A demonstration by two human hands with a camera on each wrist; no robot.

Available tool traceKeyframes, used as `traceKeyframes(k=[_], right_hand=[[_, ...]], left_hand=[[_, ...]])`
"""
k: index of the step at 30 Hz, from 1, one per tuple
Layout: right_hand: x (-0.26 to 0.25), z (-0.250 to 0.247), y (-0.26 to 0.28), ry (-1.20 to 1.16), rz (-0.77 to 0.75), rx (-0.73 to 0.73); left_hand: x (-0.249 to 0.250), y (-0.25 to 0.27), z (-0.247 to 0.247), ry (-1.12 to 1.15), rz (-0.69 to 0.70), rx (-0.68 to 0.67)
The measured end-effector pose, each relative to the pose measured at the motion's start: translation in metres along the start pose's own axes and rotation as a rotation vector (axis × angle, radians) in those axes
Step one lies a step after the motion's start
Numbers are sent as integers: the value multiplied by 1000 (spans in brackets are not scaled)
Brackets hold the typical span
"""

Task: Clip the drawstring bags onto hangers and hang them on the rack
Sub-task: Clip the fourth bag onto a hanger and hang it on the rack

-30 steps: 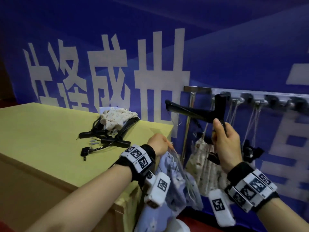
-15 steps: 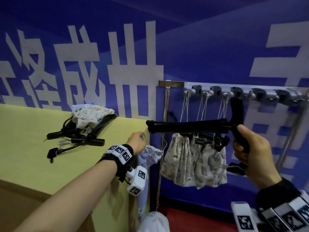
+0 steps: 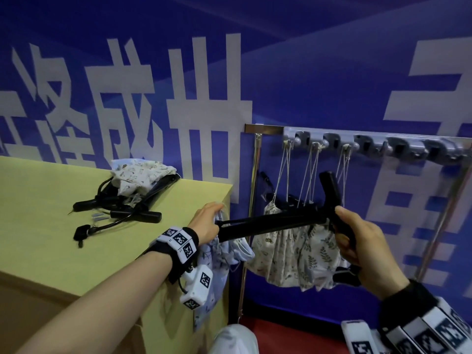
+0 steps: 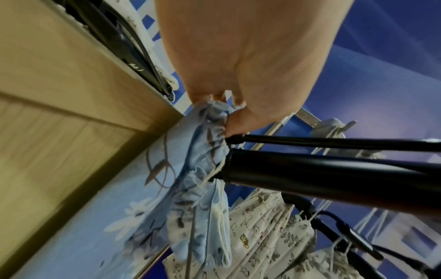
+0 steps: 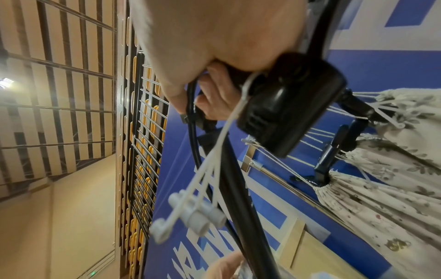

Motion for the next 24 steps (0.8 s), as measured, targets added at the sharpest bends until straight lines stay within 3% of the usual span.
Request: traceKeyframes(k=[13, 19, 24], right_hand=[[34, 41, 3, 152, 34, -69], [49, 51, -1, 263, 20, -66], [52, 53, -5, 291, 11, -52]], left_hand=[[66, 29, 24, -59, 260, -144], [114, 41, 18, 238, 362, -119], [110, 32, 13, 503, 222, -79]])
Point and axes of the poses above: each hand's wrist, its own y-axis away from the middle knuckle, its own z-axis out of the palm, x = y × z, the point moved 7 cm from there along -y, towards the middle knuckle
